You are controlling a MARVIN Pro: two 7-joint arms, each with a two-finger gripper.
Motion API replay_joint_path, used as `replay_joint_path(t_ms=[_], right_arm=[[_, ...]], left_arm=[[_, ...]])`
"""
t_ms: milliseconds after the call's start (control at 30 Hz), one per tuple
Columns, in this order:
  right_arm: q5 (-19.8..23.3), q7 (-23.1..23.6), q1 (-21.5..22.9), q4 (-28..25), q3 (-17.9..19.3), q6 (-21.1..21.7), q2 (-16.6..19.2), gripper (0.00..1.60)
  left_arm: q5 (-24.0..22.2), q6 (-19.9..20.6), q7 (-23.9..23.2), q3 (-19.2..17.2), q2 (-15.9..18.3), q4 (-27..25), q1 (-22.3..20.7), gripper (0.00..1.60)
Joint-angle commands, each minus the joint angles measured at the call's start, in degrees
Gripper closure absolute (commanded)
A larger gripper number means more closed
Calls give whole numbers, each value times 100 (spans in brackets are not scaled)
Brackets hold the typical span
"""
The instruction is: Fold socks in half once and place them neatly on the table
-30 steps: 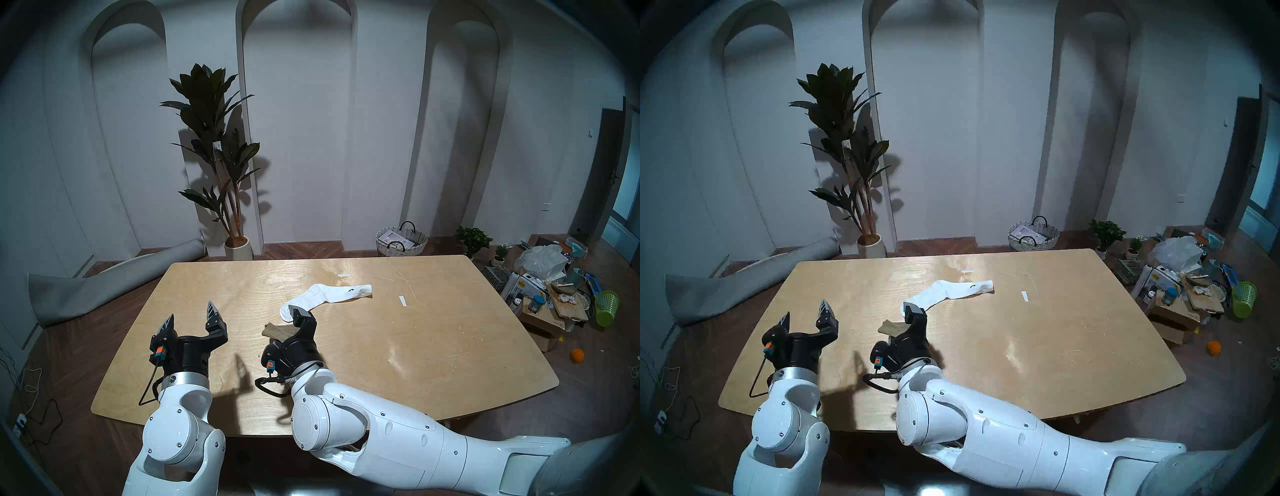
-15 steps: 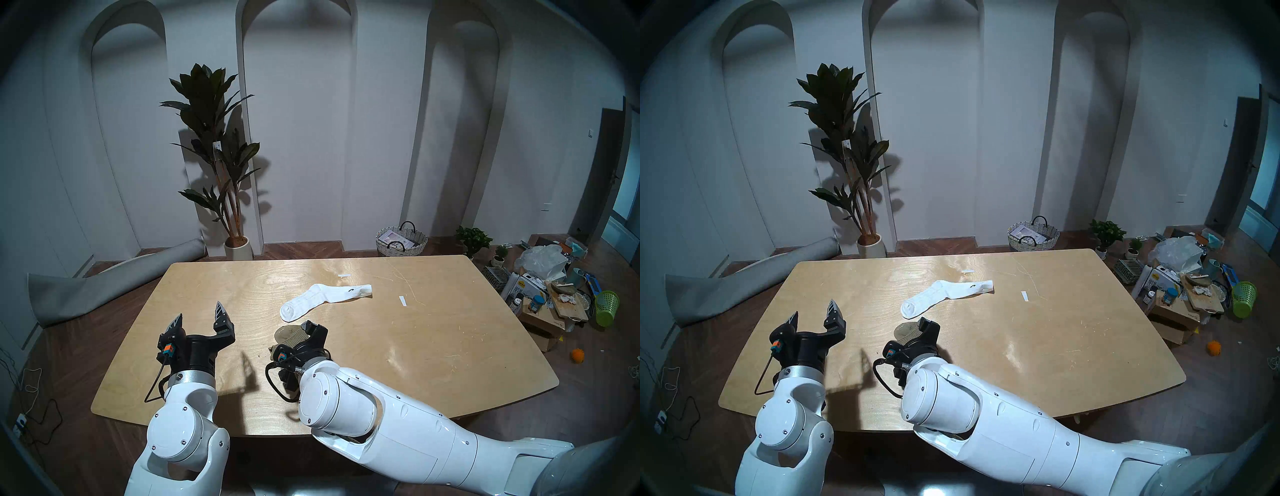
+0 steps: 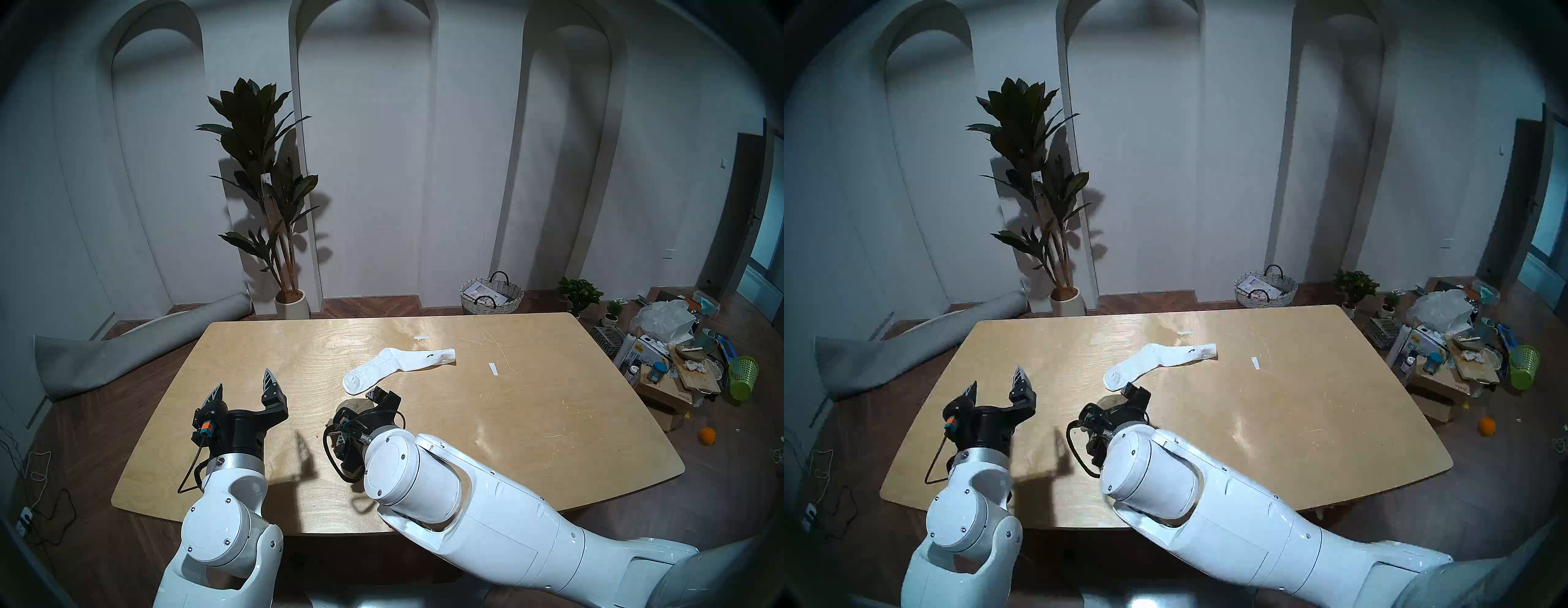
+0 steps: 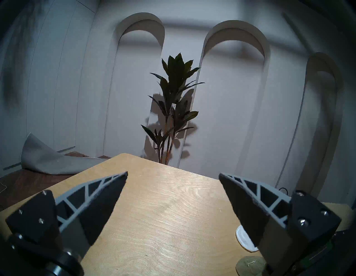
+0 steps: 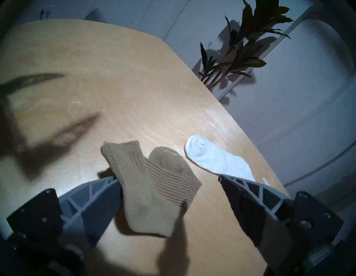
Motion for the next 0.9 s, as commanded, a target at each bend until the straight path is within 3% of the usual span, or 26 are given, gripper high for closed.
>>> replay_joint_path(t_ms=[0, 233, 367, 400, 500, 867], right_arm=[[636, -18, -213, 142, 688, -141, -621, 0], [979, -184, -239, 393, 1111, -213, -958, 0], [905, -391, -207, 427, 1173, -404, -1014, 0], [886, -375, -184, 436, 1148, -602, -968, 0], [1241, -112, -203, 407, 1337, -550, -1042, 0], [1688, 319, -278, 532, 1159, -417, -1205, 0]], left_arm=[[29, -42, 37, -11, -13, -143, 29, 0], [50, -24, 61, 8, 22, -152, 42, 0], [49, -12, 69, 17, 37, -151, 40, 0], [48, -3, 69, 24, 42, -145, 34, 0], [52, 6, 73, 48, 52, -142, 24, 0], [93, 47, 210, 51, 35, -180, 41, 0]])
